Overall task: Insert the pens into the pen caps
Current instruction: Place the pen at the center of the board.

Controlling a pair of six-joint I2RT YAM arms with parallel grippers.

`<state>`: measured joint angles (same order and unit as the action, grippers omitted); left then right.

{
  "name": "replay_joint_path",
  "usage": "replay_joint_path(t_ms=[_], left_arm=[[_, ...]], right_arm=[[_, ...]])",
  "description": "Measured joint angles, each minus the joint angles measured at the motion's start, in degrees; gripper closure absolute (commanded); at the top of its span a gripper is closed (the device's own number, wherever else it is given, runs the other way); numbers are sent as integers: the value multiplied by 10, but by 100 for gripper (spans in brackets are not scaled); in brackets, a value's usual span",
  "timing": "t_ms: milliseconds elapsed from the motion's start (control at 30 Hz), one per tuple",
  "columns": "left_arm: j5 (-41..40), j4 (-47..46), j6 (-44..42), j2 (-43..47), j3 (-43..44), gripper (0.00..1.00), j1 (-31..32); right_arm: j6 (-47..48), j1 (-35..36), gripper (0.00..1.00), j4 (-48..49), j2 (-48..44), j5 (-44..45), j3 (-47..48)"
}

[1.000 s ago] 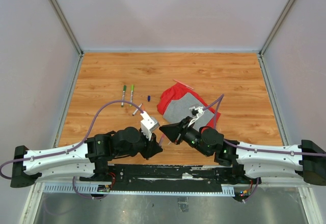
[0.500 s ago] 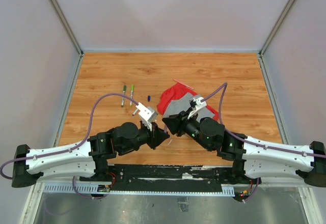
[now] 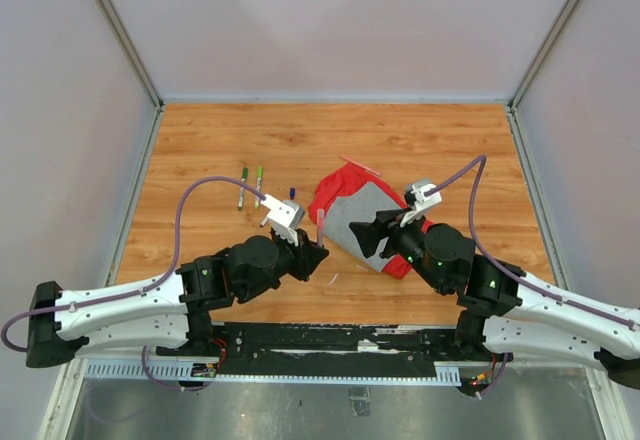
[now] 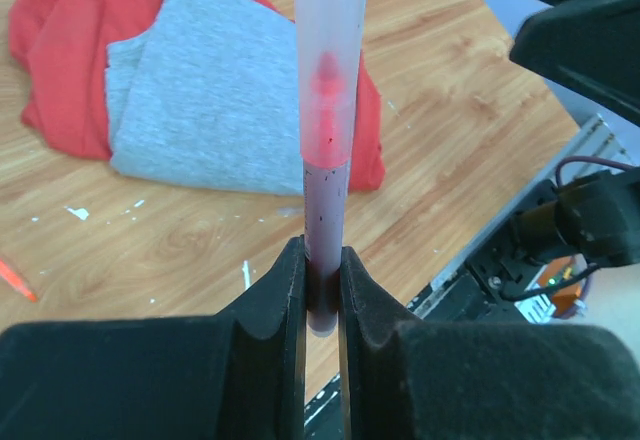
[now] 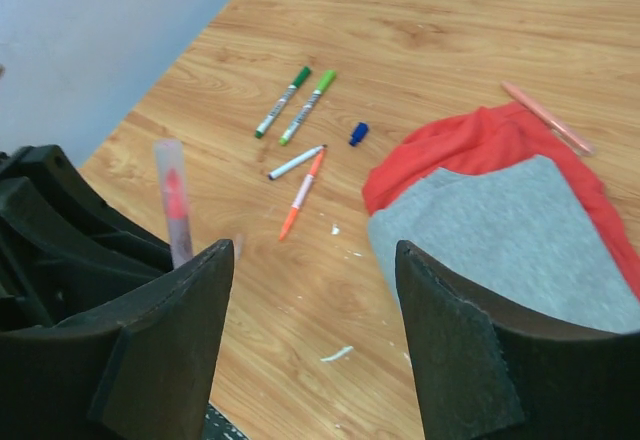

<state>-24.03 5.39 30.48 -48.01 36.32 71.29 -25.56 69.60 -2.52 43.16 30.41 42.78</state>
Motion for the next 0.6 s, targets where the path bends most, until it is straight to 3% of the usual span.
replay_joint_path(t_ms=[200,433,600], left_arm=[[8,37,9,-32,27,100,-60],[45,96,12,-135,77,99,-186],[66,129,-8,-228,138,99,-264]], right_arm=[[1,-47,20,-82,-7,5,19],[-47,-195,17,-129,11,-125,19],[-80,-221,16,-139,10,-193,-17]])
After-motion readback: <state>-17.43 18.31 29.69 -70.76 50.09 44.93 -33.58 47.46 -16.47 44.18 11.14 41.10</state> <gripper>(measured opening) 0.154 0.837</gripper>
